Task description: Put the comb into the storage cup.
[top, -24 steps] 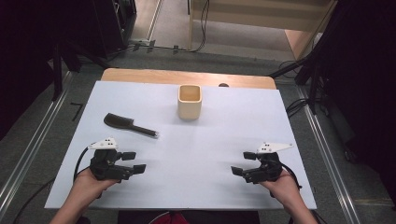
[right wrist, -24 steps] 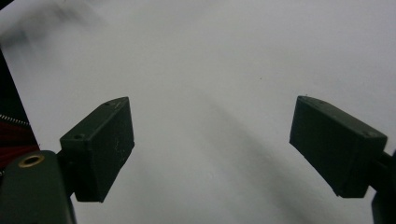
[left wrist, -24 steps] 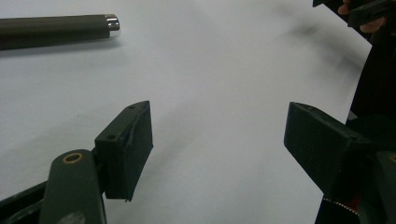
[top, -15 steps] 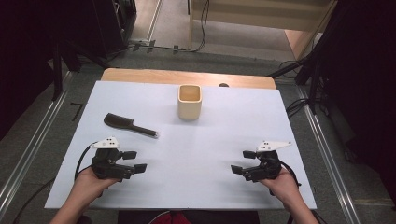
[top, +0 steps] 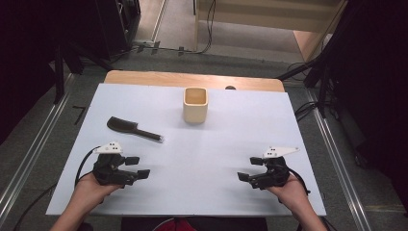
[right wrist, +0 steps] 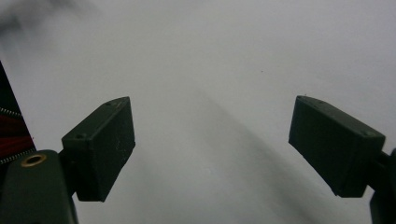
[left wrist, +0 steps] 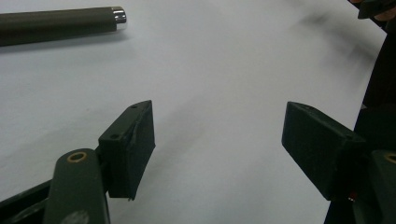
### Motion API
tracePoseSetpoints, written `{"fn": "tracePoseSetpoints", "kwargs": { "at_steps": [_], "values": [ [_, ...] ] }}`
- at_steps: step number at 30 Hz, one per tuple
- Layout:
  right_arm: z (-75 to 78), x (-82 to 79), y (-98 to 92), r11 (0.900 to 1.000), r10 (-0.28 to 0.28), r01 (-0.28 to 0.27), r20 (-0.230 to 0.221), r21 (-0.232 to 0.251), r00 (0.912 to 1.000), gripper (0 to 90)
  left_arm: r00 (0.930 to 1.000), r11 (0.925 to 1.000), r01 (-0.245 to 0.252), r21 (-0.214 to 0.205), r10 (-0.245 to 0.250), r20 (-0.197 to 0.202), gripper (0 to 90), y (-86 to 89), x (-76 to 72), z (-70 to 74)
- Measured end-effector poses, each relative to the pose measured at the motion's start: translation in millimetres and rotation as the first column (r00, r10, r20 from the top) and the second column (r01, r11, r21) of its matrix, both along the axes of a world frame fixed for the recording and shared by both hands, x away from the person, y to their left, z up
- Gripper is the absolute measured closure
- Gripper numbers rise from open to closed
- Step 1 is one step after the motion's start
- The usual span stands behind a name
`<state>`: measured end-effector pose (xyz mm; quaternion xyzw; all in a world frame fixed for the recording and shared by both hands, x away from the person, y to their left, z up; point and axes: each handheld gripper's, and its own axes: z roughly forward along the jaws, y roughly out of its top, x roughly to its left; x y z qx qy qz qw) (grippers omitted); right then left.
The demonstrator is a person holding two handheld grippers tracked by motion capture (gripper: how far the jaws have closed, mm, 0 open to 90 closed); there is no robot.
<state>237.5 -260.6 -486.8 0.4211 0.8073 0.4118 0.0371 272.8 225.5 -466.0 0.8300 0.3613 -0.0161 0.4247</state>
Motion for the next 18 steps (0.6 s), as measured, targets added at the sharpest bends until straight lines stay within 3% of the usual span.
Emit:
{"fn": "tracePoseSetpoints", "kwargs": {
  "at_steps": [6, 18],
  "values": [
    [-0.5, -2.3, 2.0, 0.9998, 0.005, -0.005, 0.002, -0.018, 1.0000, 12.8, 1.0000, 1.0000, 0.001, -0.001, -0.001, 0.007, 26.9, 0.2, -1.2, 2.0],
    [-1.4, 0.5, 3.3, 0.9997, 0.020, -0.020, -0.004, -0.012, 0.9998, 12.9, 0.9998, 1.0000, -0.006, 0.004, 0.006, -0.018, 27.7, 1.3, -0.5, 1.7]
  ]
}}
